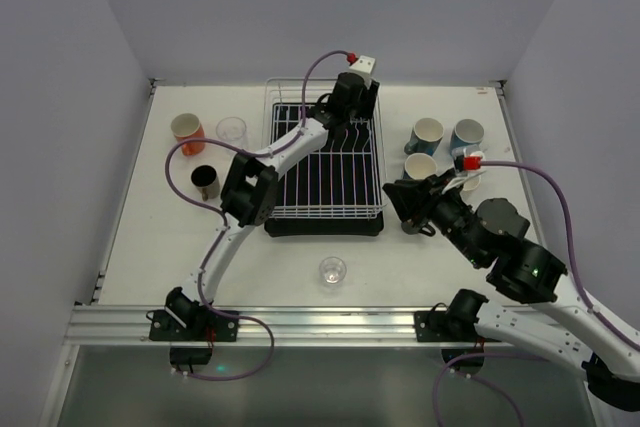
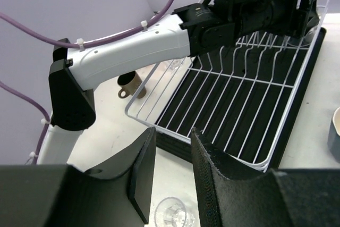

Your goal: Unload the cups from the dish rack

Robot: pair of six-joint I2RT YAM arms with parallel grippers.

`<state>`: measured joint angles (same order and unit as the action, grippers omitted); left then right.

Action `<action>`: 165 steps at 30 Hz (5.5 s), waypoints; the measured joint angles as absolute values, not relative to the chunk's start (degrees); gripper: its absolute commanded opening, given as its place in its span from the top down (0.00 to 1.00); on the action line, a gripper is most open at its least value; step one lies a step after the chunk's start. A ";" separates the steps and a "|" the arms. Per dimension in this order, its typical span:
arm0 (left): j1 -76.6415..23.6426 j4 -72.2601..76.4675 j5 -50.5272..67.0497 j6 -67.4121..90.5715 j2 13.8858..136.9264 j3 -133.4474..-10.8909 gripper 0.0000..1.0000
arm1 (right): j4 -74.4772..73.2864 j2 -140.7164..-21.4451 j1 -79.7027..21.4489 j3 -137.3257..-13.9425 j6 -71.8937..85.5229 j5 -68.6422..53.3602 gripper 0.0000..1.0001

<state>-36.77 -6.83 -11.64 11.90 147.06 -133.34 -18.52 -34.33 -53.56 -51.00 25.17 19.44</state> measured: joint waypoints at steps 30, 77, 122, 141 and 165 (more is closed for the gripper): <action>-36.77 8.45 -8.29 12.45 115.31 -105.60 0.87 | -7.51 -38.76 -53.56 -43.24 28.69 13.82 0.45; -33.95 50.15 14.72 68.42 59.35 -34.02 0.79 | 28.34 -61.41 -49.58 -48.05 31.14 -5.21 0.83; -34.28 -24.91 -27.49 17.15 16.38 -40.82 0.00 | -55.81 -85.17 -73.23 -73.30 28.80 6.74 1.00; -32.25 -24.45 -25.28 16.88 14.68 -39.88 0.00 | -56.05 -93.73 -73.23 -75.99 27.57 8.54 0.87; -31.14 -24.43 -24.01 16.88 14.63 -39.62 0.00 | -55.18 -92.03 -73.28 -78.85 27.42 12.97 0.19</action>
